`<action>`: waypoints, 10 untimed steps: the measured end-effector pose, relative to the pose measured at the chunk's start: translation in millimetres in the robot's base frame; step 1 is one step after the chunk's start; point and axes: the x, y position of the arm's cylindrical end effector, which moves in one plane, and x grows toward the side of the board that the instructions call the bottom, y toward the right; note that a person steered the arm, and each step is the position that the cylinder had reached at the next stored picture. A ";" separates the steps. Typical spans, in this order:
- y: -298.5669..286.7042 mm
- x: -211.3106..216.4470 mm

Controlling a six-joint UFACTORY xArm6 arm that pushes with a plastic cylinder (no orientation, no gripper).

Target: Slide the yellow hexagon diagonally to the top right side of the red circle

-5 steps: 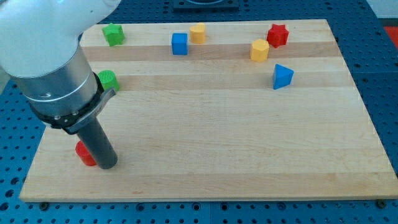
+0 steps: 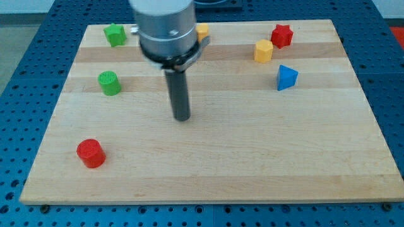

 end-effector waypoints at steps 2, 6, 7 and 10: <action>43.5 -69.7; 131.8 -106.7; 165.9 -110.7; 193.7 -146.9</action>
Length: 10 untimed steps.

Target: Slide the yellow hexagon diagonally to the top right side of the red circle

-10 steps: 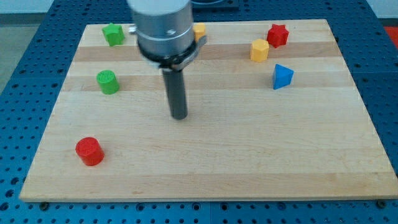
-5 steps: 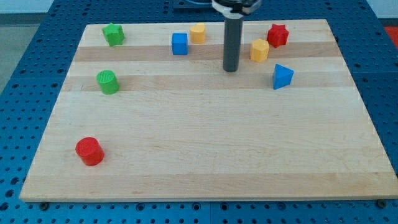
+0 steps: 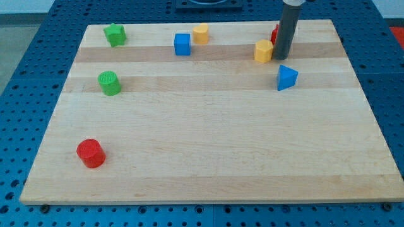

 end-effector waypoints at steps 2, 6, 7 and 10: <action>-2.4 -10.0; -57.7 -13.6; -76.8 -17.4; -130.4 -16.8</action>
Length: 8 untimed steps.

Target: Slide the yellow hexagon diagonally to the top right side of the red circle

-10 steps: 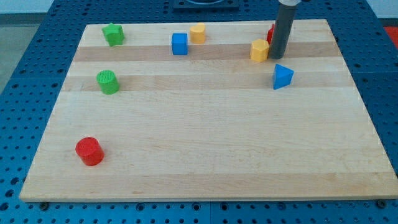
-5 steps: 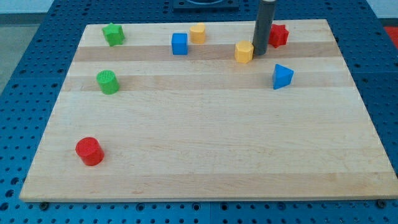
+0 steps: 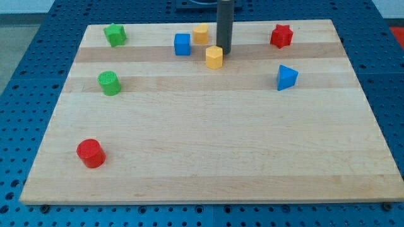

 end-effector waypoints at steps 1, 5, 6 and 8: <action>-12.6 9.0; -61.6 44.8; -61.6 55.8; -61.6 77.0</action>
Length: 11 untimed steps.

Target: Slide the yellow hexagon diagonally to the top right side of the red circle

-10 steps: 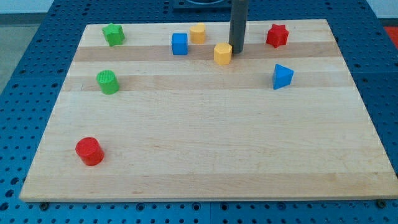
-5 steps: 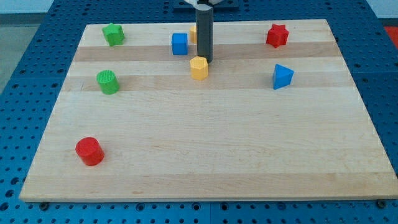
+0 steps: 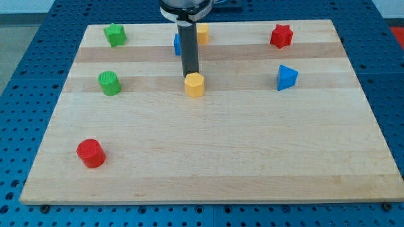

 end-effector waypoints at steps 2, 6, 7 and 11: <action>3.5 8.7; 28.3 40.3; 28.3 60.7; 28.3 125.6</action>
